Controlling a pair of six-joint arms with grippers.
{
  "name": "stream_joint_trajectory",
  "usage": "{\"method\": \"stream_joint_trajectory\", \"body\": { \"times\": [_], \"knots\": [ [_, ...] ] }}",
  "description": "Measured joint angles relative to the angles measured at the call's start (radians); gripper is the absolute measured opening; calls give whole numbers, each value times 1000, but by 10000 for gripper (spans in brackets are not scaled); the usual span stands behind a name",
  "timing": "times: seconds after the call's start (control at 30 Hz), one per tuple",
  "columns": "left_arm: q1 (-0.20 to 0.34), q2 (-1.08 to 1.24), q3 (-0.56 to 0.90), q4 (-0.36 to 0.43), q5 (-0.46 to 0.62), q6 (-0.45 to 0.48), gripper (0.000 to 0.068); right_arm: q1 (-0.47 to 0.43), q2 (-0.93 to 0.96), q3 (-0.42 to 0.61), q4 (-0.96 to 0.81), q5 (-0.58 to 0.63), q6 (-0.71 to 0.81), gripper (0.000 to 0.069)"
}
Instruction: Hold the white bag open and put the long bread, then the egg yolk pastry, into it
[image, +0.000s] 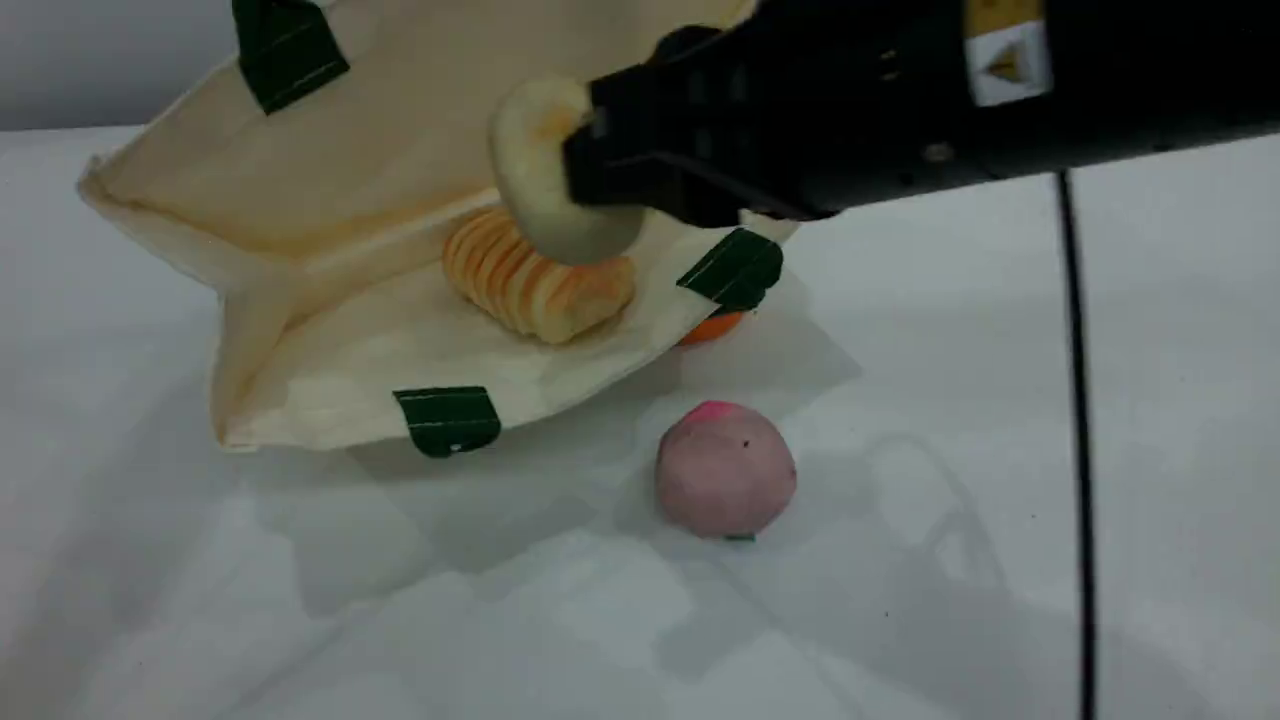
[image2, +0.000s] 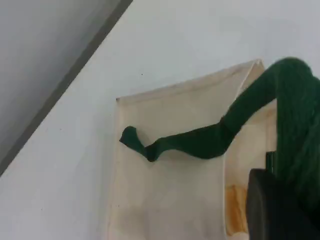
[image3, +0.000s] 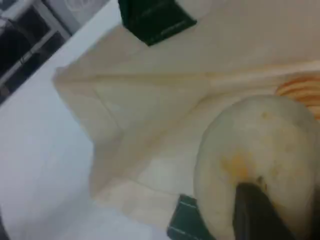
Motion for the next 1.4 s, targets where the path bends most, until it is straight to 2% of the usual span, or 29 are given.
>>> {"method": "stream_joint_trajectory", "body": {
  "times": [0.13, 0.4, 0.63, 0.77, 0.97, 1.03, 1.13, 1.4],
  "knots": [
    [0, 0, 0, -3, 0, 0, 73, 0, 87, -82, -10, 13, -8, 140],
    [0, 0, 0, -3, 0, 0, 73, 0, 229, -249, -10, 143, -8, 139],
    [0, 0, 0, -2, 0, 0, 73, 0, 248, -325, -13, 170, 24, 143],
    [0, 0, 0, -1, 0, 0, 73, 0, 248, -335, -13, 169, 25, 223],
    [0, 0, 0, 0, 1, 0, 73, 0, 246, -335, -13, 189, 25, 447],
    [0, 0, 0, 2, 1, 0, 73, 0, 242, -335, -13, 203, 26, 498],
    [0, 0, 0, 2, 0, 0, 73, 0, 230, -335, -13, 255, 26, 530],
    [0, 0, 0, 2, 0, 0, 73, -1, 129, -335, -37, 459, 16, 538]
  ]
}}
